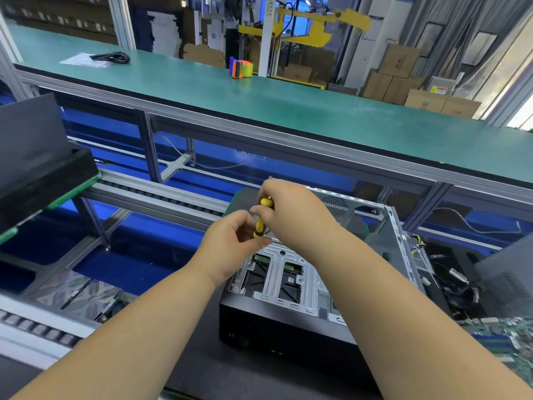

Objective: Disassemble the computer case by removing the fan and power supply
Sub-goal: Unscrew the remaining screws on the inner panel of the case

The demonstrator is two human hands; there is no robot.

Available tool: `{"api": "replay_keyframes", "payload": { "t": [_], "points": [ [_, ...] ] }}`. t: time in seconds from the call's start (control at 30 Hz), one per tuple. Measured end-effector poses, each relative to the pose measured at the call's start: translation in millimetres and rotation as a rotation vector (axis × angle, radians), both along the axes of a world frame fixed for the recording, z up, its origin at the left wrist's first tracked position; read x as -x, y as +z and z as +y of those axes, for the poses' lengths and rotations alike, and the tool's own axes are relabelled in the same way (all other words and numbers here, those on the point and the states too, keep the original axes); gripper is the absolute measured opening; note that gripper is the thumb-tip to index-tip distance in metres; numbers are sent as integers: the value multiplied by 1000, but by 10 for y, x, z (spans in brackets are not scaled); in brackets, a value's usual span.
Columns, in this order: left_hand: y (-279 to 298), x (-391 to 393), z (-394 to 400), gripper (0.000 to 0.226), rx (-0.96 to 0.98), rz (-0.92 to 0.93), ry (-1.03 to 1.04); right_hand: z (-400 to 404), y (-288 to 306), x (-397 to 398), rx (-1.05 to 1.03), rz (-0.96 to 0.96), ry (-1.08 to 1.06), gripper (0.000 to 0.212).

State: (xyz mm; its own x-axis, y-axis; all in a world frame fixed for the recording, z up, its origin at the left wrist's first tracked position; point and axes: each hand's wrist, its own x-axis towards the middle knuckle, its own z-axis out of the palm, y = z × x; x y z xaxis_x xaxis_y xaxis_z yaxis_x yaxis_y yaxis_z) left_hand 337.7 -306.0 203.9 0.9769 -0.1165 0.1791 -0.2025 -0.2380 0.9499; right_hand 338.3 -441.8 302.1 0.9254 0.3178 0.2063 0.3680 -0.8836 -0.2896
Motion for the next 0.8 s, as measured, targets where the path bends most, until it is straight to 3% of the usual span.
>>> {"api": "replay_keyframes", "payload": {
  "t": [0.13, 0.27, 0.47, 0.57, 0.67, 0.8],
  "points": [
    [36, -1, 14, 19, -13, 22, -79, -20, 57, -14, 62, 52, 87, 1],
    [37, 5, 78, 21, 65, 65, -217, -53, 63, -36, 68, 66, 176, 14],
    [25, -20, 111, 17, 131, 87, -139, -79, 89, -34, 67, 117, 244, 27],
    [9, -32, 118, 14, 135, 79, -109, -70, 119, -14, 50, 154, 212, 30],
    [9, -38, 97, 16, 127, 74, -106, -48, 128, 16, 58, 71, 116, 36],
    [39, -22, 29, 22, 110, 62, -92, 9, 124, 40, 131, 8, 8, 22]
  ]
}}
